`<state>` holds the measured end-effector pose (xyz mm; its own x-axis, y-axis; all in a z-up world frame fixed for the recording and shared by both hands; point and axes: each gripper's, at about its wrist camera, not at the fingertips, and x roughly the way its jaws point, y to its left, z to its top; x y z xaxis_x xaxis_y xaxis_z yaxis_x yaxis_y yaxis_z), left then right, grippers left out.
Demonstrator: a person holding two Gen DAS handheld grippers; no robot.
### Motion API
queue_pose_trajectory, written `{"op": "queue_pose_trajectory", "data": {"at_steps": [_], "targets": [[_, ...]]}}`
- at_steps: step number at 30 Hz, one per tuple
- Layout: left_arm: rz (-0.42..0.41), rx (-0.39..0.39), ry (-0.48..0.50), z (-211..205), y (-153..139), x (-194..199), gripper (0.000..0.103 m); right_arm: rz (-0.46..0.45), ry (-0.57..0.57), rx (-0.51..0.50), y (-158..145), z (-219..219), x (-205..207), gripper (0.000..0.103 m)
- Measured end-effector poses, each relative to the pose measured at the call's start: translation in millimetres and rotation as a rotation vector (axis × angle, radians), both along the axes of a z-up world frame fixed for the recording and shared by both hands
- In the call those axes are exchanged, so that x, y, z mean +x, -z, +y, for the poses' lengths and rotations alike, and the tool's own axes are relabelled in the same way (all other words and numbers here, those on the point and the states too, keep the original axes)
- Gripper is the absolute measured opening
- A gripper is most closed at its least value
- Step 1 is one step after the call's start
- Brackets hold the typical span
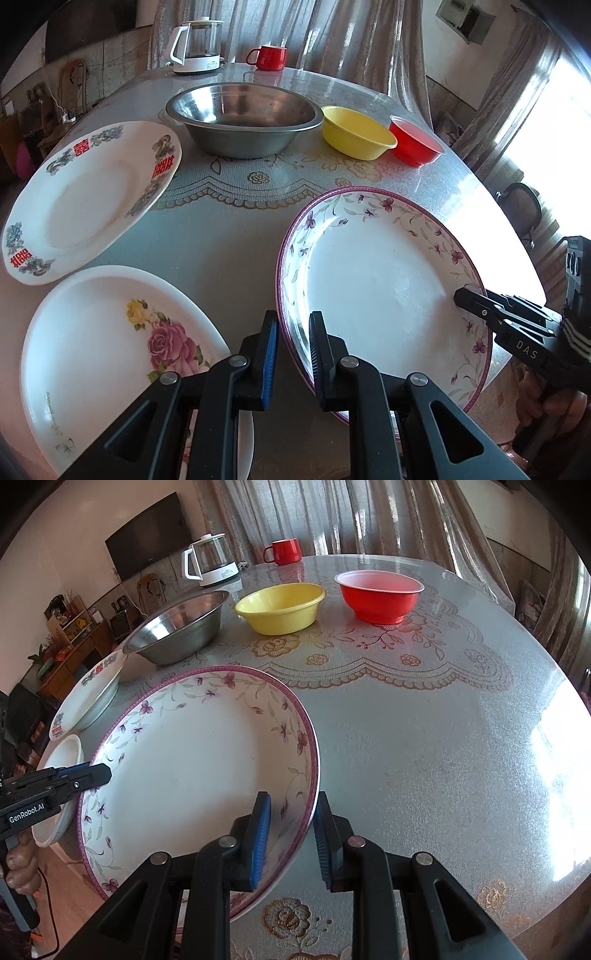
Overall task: Organize plates and bowls
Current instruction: 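Grasp the rim of the purple-rimmed floral plate with the right gripper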
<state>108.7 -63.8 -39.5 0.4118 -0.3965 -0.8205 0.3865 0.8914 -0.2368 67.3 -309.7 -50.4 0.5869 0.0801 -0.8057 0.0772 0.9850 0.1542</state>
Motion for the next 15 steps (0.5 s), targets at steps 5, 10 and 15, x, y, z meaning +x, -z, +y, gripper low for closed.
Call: {"op": "queue_pose_trajectory", "data": {"at_steps": [5,10,15], "targets": [[-0.030,0.026,-0.007,-4,0,-9,0.015,0.003,0.001,-0.004,0,0,-3,0.022],[-0.032,0.025,-0.017,-5,1,-12,0.015,0.006,0.006,-0.013,0,2,-3,0.022],[-0.038,0.028,-0.036,-6,1,-14,0.015,0.007,0.007,-0.011,0,1,-4,0.022]]}}
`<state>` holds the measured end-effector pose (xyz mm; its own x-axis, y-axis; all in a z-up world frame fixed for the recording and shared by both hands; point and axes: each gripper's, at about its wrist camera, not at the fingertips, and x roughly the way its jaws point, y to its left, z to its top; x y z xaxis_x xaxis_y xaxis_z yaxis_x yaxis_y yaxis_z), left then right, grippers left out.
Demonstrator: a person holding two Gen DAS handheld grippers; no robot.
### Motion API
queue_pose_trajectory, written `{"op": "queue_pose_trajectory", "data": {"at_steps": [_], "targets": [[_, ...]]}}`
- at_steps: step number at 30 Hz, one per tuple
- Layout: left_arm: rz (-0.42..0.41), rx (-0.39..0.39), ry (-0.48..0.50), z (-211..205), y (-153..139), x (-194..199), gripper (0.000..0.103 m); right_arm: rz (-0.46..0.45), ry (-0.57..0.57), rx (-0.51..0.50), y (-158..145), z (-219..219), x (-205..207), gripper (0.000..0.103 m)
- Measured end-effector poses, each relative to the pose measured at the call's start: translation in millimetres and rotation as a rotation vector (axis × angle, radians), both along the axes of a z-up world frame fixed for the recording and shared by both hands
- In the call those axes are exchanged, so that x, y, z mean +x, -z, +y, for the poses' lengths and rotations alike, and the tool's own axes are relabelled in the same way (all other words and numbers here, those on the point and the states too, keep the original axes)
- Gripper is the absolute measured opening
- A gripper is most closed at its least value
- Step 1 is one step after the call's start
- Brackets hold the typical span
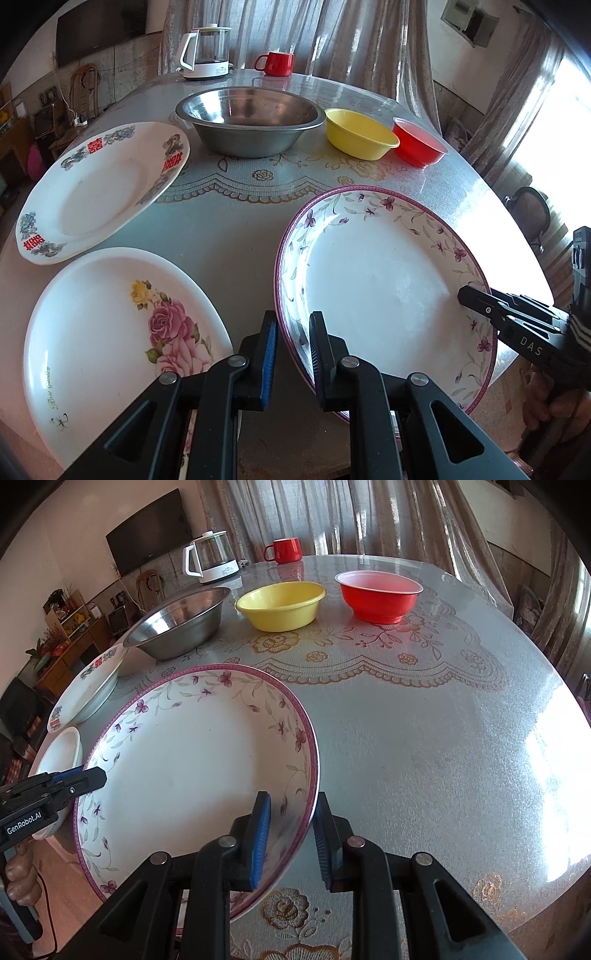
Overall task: Organize plates and bowls
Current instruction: 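Grasp the rim of the purple-rimmed floral plate with the right gripper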
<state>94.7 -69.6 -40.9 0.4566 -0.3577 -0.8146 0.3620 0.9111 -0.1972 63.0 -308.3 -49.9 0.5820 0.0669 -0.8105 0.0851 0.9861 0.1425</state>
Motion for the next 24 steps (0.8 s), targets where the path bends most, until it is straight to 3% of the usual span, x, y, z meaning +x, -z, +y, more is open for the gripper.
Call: {"op": "queue_pose_trajectory", "data": {"at_steps": [24], "targets": [[-0.050,-0.011,-0.002,5,1,-13,0.017,0.020,0.025,-0.018,0,4,1,0.027]]}}
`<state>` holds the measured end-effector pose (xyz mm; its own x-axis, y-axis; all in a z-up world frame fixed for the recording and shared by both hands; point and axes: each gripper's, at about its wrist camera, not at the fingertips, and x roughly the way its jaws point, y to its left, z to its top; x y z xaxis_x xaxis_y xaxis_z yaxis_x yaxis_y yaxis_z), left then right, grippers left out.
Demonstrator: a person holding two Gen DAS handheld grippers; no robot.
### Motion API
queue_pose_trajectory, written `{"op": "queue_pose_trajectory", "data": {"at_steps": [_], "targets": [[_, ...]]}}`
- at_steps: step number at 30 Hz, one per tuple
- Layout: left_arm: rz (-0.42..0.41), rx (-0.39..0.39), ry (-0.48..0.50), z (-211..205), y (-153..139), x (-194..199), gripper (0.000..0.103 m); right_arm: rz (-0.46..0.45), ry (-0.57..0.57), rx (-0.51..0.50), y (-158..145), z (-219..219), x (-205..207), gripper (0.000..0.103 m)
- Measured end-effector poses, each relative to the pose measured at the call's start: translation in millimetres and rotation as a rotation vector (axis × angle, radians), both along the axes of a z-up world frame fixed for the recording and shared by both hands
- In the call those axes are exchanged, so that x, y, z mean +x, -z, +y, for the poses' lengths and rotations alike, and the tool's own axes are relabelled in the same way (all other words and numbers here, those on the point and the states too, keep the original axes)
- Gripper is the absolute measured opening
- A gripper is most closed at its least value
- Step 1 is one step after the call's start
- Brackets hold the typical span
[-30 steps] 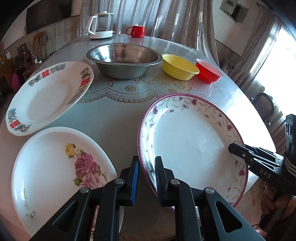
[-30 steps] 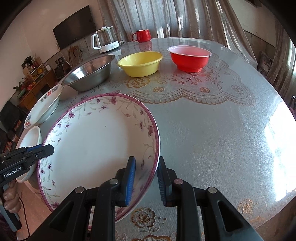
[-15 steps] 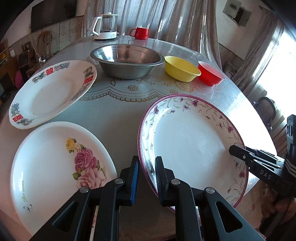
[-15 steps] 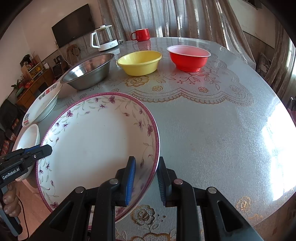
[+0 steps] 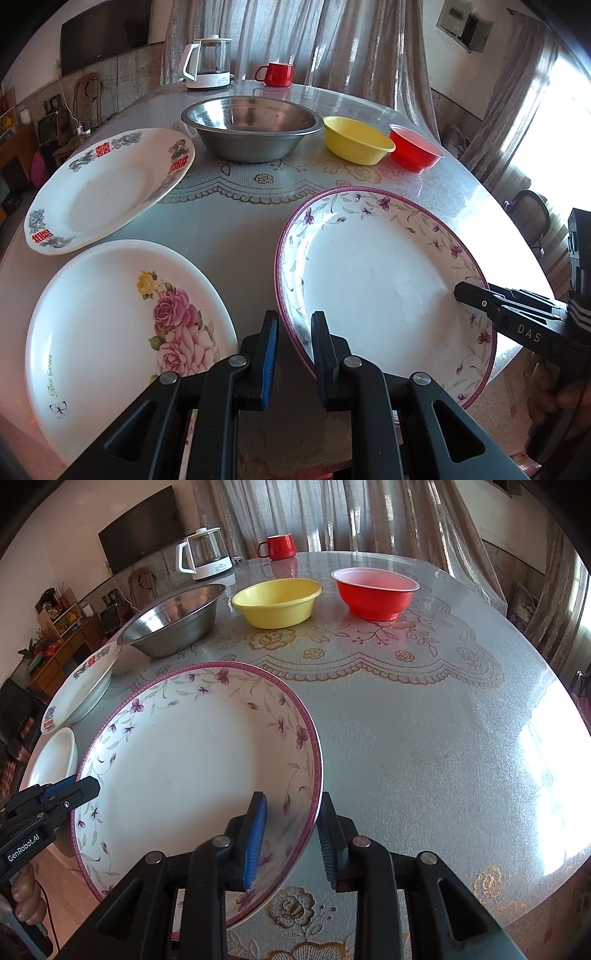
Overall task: Organize plates and bowls
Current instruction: 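Grasp the rim of the purple-rimmed floral plate with the right gripper, then grasp the red-printed double-happiness plate rim with the left gripper and lift it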
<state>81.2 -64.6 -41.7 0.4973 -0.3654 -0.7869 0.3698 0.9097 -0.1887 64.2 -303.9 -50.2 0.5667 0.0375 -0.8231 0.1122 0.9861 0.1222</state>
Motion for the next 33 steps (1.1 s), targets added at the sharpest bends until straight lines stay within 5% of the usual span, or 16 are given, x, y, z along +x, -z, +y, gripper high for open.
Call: {"op": "queue_pose_trajectory", "data": {"at_steps": [17,23,33], "targets": [[-0.061,-0.025,-0.047,19,-19,-8,0.023,-0.098,0.093,-0.007,-28,-9,0,0.036],[-0.088,-0.036,-0.087,36,-30,-7,0.023,-0.119,0.037,0.023,-35,6,8,0.039],[-0.074,-0.047,-0.180,75,-26,6,0.026,-0.109,-0.159,0.213,-43,60,41,0.047]]}}
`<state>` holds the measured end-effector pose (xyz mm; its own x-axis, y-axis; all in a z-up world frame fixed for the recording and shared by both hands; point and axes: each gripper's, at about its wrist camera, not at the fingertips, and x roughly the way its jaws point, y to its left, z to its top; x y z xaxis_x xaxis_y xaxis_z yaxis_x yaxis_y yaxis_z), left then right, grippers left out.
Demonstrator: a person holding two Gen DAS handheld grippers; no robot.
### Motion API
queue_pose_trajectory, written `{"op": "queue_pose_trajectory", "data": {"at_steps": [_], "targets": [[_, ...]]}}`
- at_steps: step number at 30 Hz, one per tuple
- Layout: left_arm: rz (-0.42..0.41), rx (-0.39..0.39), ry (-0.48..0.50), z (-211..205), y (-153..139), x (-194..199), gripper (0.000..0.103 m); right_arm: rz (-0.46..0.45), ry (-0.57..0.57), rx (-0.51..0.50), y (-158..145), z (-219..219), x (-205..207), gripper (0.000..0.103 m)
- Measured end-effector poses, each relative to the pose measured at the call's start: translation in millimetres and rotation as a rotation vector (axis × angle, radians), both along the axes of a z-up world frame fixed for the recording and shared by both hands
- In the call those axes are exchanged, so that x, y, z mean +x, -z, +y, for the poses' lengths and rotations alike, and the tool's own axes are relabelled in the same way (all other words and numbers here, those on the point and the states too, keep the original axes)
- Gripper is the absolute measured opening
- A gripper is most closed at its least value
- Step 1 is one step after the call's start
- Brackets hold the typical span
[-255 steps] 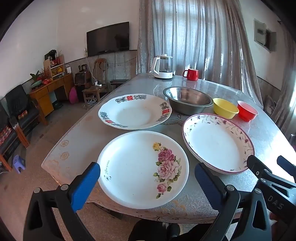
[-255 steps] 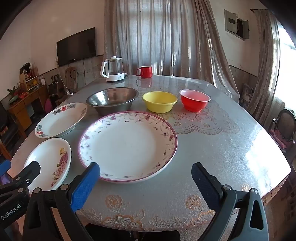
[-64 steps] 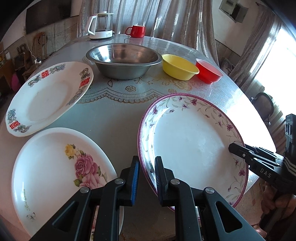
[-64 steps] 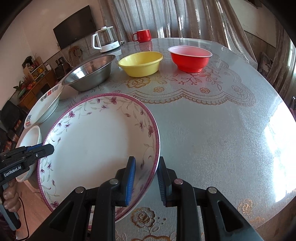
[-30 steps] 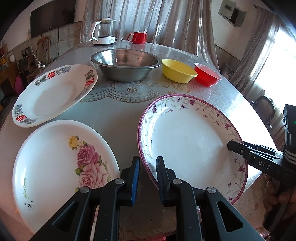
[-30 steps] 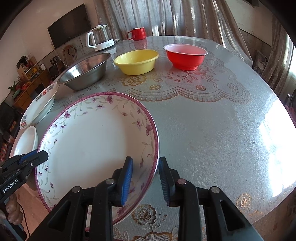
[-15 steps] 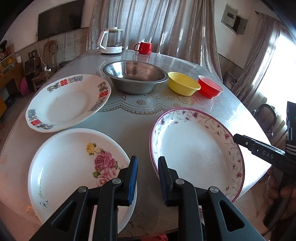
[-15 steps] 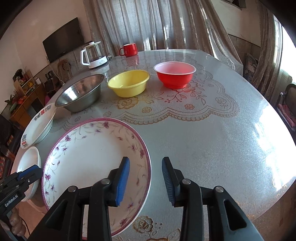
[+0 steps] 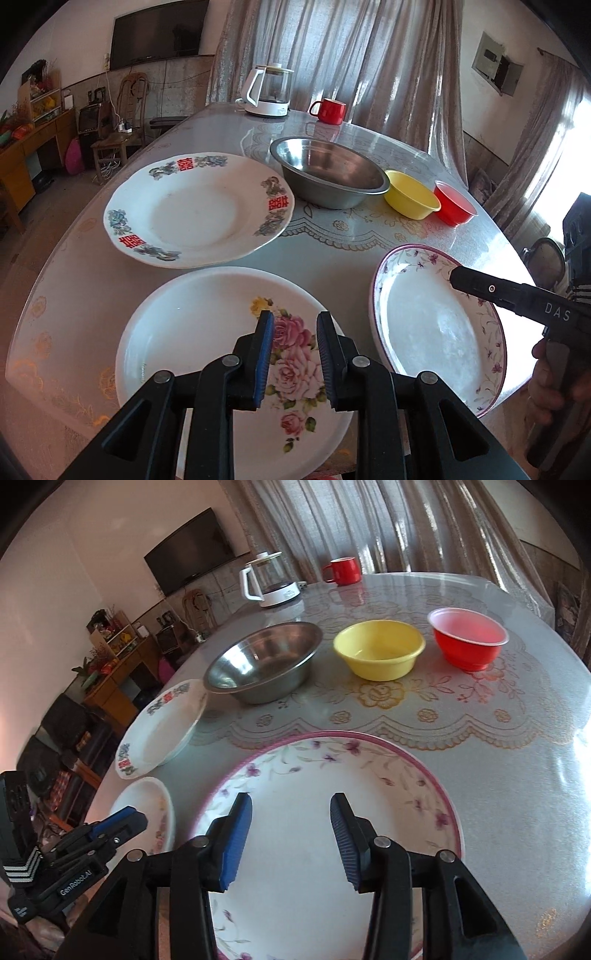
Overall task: Organize plates and bowls
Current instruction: 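Grasp the red-printed double-happiness plate rim with the left gripper and lift it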
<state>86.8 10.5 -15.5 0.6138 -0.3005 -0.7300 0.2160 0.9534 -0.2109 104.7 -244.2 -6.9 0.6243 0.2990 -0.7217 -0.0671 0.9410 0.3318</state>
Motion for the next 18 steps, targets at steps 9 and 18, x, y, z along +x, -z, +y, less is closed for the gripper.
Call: {"op": "queue_pose_trajectory", "data": {"at_steps": [9,18], "targets": [[-0.019,-0.109,-0.106,64,-5,15,0.036,0.074,-0.152,0.115,9,60,38,0.049],[-0.045,-0.142,-0.243,141,2,53,0.057,0.109,-0.180,0.180,17,97,83,0.049]]}}
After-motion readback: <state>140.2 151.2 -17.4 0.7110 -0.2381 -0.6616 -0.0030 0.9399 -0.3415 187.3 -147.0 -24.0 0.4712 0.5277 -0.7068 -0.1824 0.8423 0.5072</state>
